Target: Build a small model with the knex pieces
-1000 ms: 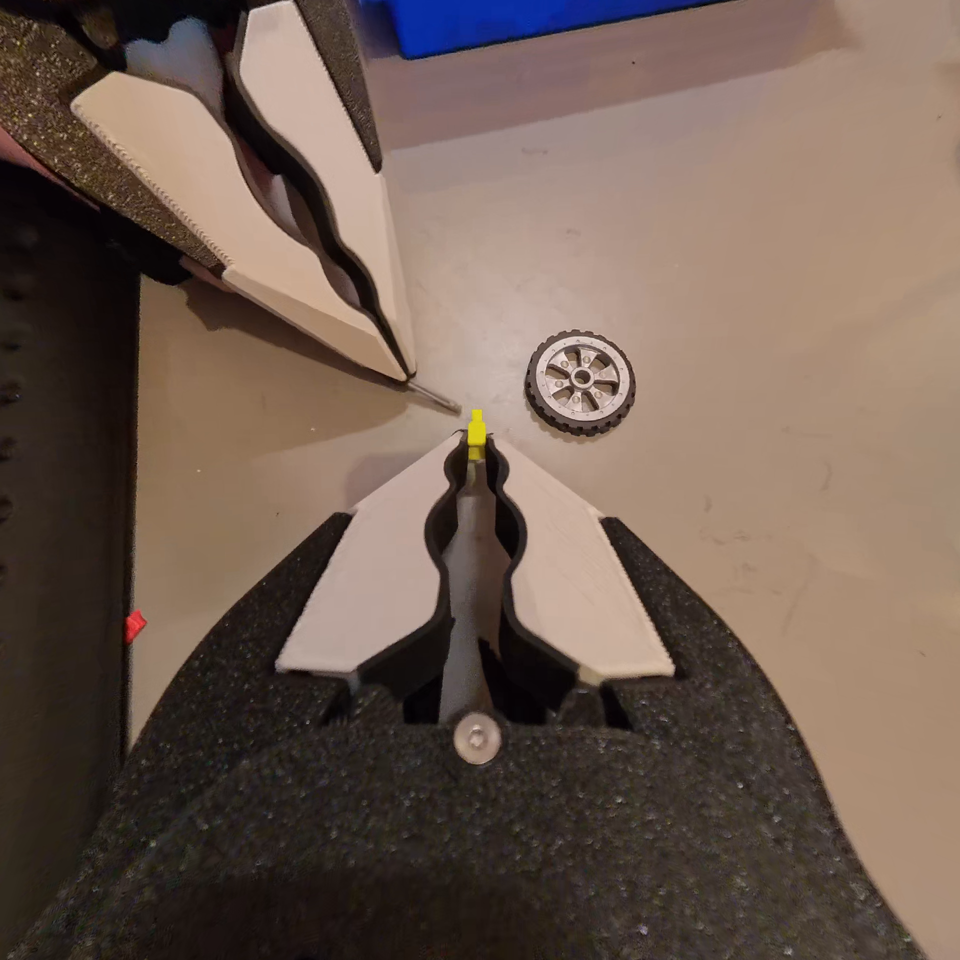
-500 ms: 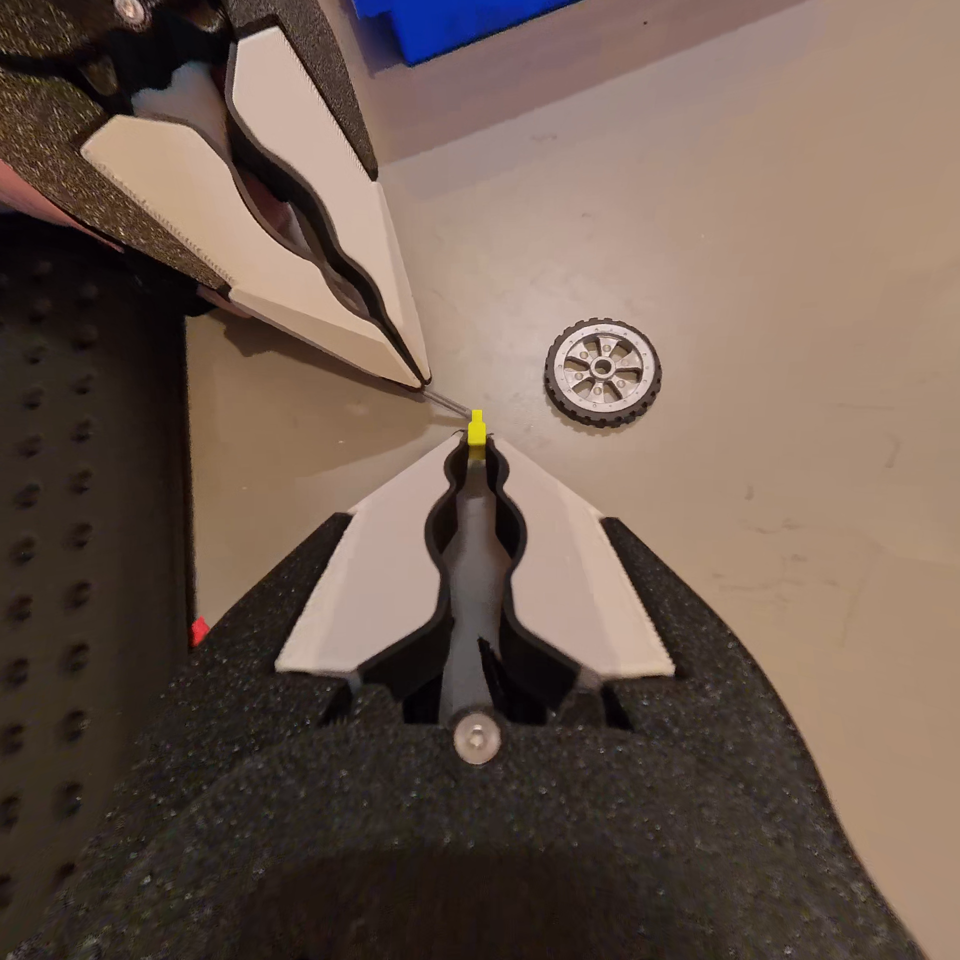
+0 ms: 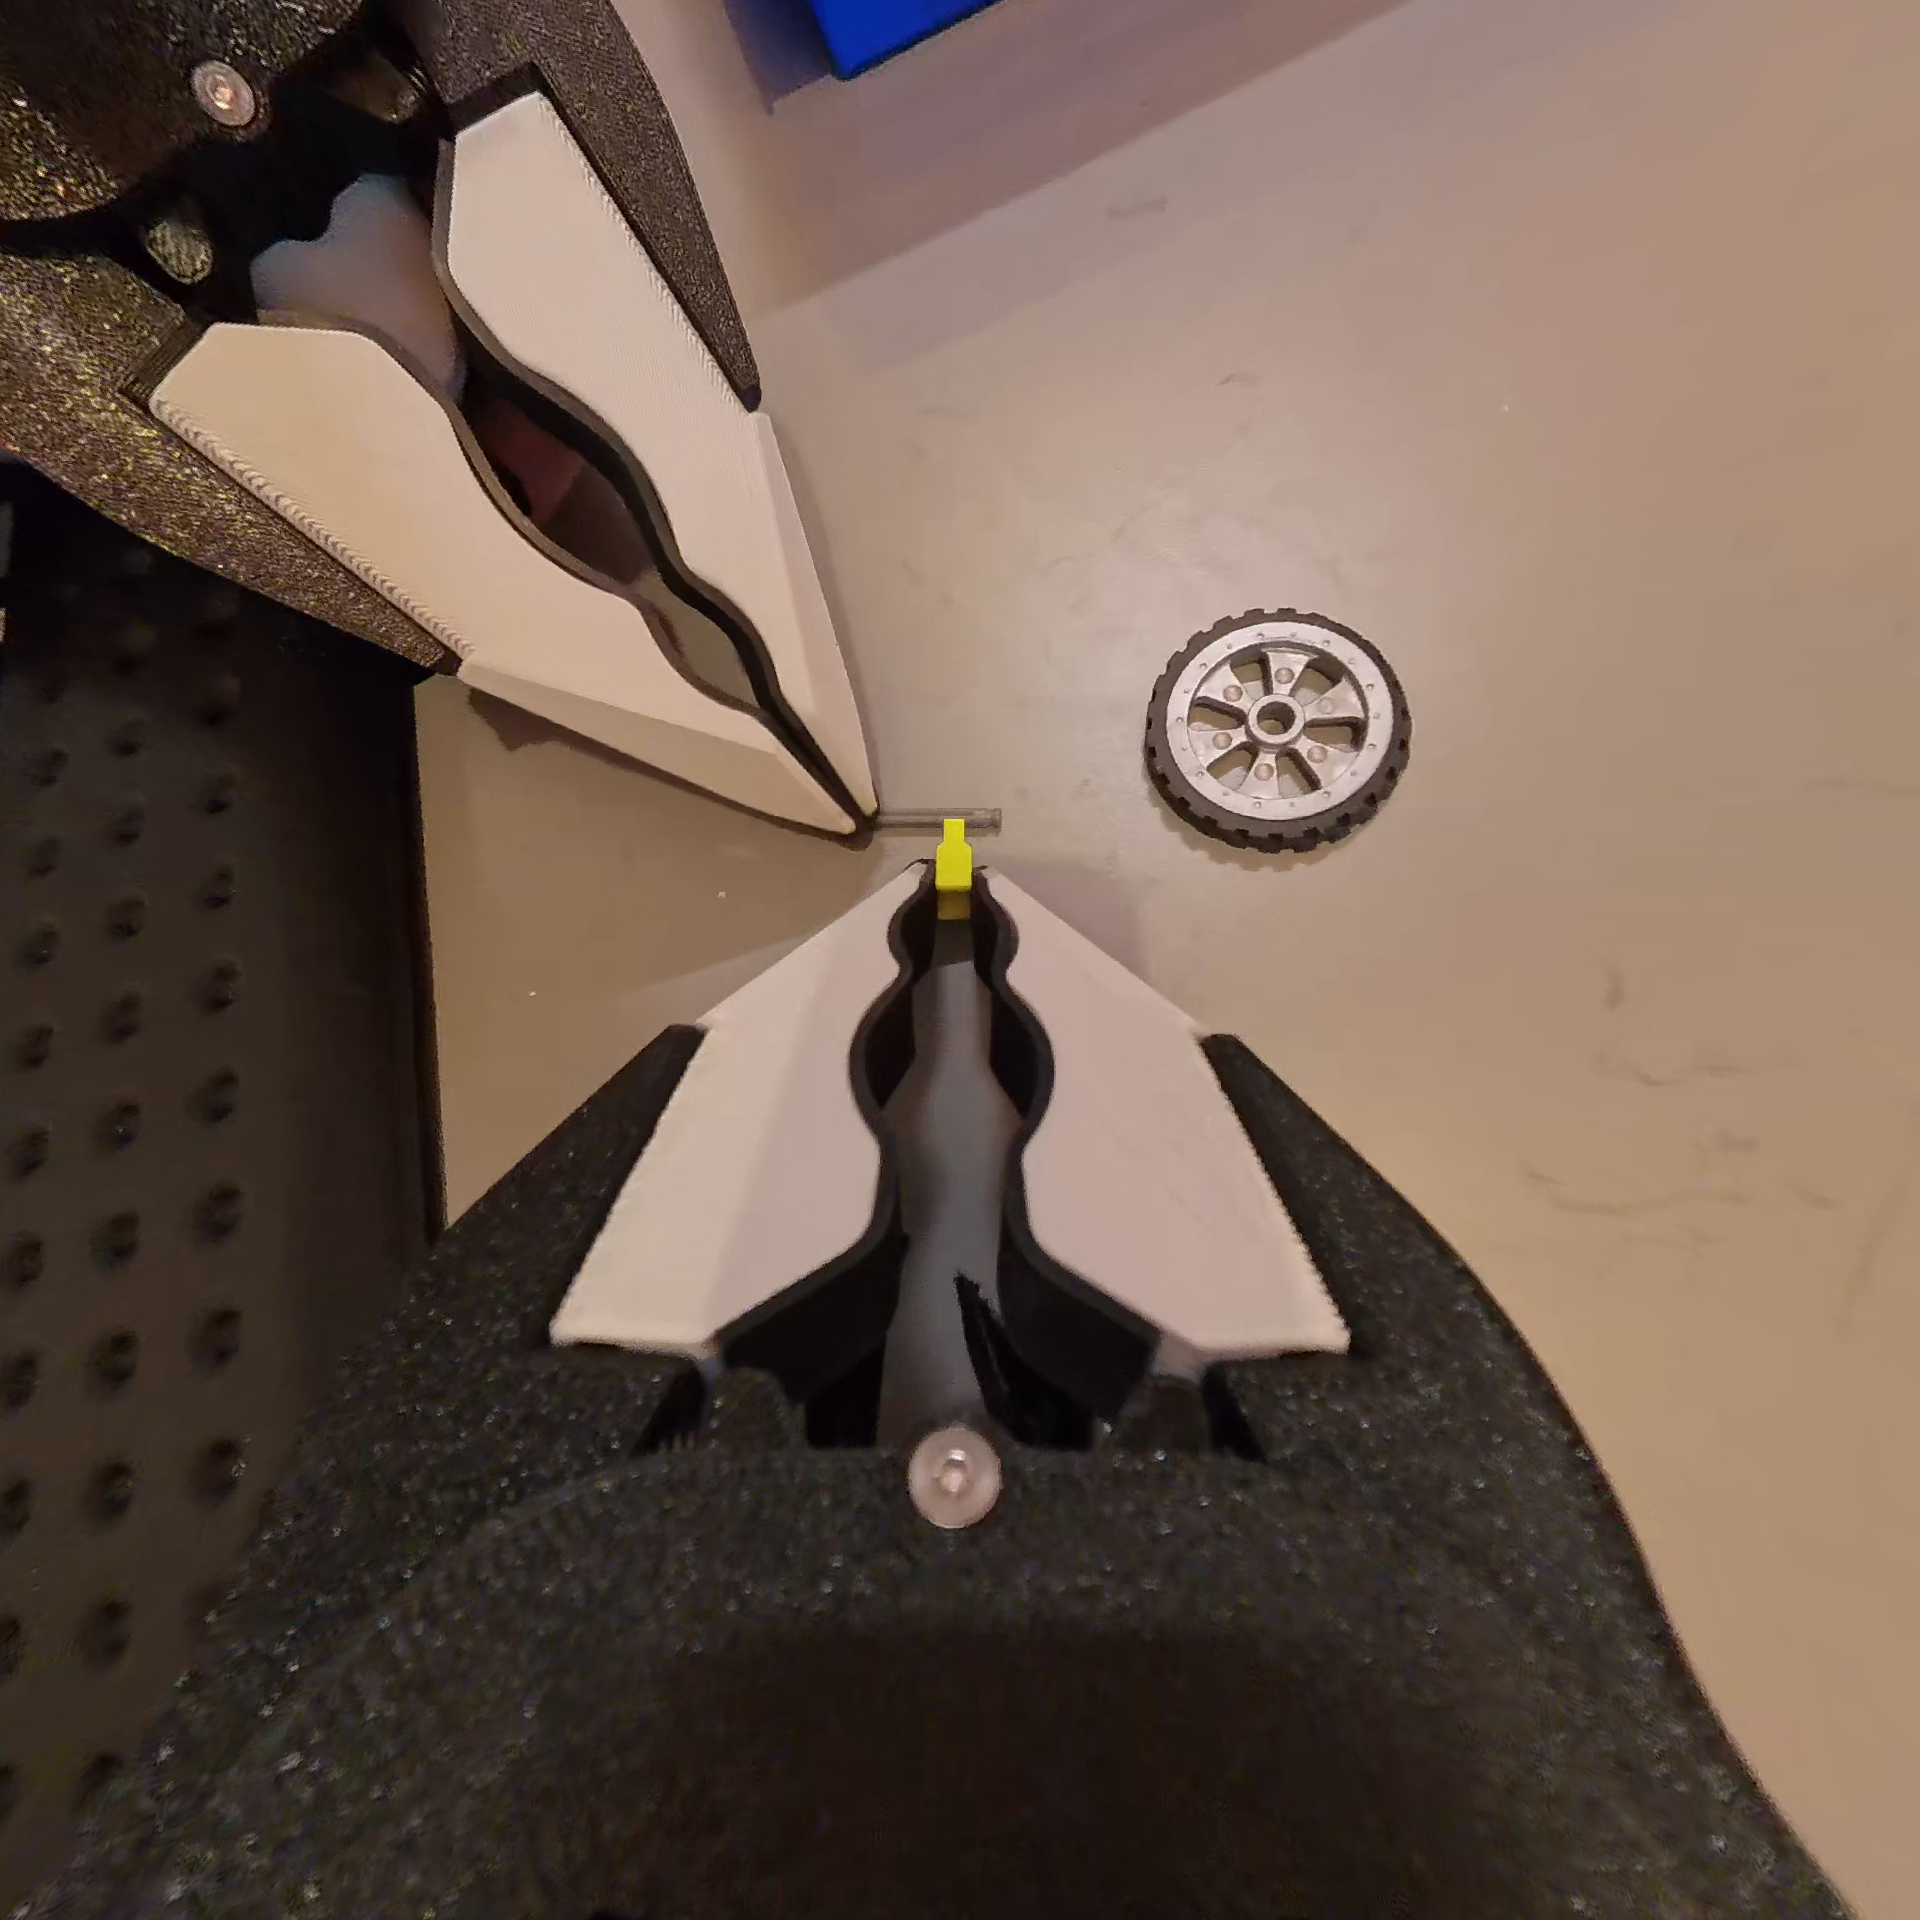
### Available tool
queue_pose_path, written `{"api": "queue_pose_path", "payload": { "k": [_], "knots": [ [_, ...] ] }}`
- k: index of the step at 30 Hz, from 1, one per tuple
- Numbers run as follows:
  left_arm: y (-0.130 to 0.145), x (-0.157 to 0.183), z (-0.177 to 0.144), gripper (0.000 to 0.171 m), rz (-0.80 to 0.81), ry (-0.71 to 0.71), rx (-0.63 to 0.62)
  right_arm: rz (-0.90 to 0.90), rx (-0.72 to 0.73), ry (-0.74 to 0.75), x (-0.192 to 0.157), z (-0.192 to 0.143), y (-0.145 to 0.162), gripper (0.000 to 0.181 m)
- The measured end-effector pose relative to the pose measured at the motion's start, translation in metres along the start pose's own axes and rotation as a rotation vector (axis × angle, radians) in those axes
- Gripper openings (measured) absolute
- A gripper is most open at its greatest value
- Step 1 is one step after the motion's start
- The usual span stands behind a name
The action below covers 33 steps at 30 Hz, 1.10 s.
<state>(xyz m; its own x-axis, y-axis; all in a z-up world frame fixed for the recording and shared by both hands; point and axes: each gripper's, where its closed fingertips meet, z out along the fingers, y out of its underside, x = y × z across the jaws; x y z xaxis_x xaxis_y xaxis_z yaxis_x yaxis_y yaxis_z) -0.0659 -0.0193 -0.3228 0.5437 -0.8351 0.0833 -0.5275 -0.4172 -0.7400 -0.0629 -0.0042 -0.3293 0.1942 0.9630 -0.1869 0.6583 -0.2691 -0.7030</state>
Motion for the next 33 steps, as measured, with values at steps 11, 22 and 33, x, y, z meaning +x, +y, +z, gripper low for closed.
{"api": "queue_pose_path", "payload": {
  "k": [11, 22, 33],
  "knots": [
    [0.003, 0.003, -0.013, 0.046, 0.285, 0.062, -0.073, -0.048, 0.004, -0.004, 0.002, -0.004, 0.002, 0.006],
    [0.009, -0.002, 0.004, 0.048, 0.472, 0.267, -0.290, -0.070, -0.005, -0.038, 0.000, -0.007, 0.007, 0.006],
    [0.009, -0.004, 0.003, 0.050, 0.603, 0.331, -0.315, -0.081, -0.006, -0.065, -0.004, -0.008, 0.008, 0.006]
  ]
}}
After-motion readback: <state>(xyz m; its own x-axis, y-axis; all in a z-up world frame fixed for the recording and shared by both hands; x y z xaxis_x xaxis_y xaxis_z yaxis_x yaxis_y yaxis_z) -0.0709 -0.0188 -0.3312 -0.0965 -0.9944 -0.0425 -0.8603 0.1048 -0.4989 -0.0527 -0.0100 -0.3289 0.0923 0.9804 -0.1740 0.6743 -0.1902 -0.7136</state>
